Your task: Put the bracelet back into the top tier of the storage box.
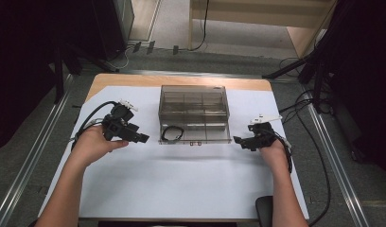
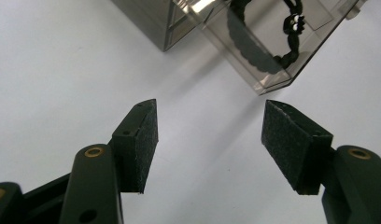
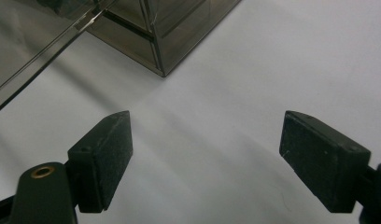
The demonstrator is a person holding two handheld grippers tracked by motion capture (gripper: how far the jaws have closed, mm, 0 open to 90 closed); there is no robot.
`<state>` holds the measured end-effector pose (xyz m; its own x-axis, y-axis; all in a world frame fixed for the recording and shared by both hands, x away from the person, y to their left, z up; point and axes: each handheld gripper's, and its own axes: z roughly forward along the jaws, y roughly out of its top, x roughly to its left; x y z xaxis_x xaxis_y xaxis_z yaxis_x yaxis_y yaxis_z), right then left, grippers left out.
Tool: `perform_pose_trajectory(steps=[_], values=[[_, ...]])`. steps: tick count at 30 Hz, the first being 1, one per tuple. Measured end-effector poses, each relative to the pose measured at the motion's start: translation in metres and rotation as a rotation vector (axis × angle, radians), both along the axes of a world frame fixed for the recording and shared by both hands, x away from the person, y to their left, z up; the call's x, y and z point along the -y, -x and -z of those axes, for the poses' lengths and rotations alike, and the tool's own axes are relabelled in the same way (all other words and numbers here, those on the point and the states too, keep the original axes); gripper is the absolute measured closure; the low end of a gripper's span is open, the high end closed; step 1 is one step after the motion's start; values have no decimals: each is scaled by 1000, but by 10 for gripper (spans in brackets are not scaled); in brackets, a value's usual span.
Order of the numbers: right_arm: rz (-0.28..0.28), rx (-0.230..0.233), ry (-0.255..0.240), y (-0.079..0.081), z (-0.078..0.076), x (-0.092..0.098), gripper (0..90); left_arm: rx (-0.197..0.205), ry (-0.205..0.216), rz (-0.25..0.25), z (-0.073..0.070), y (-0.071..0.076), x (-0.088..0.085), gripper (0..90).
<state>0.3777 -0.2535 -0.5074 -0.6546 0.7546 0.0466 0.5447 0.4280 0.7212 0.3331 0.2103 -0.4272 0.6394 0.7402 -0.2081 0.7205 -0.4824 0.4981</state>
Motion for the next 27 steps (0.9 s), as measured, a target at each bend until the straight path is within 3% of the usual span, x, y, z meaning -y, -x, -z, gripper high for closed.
perform_pose_trajectory(steps=[18, 27], values=[[4, -1, -7, 3, 0, 3, 182, 30, -10, -137, 27, 12, -52, 371], [3, -1, -3, 3, 1, 3, 182, 49, -20, -219, 36, 6, -81, 370]])
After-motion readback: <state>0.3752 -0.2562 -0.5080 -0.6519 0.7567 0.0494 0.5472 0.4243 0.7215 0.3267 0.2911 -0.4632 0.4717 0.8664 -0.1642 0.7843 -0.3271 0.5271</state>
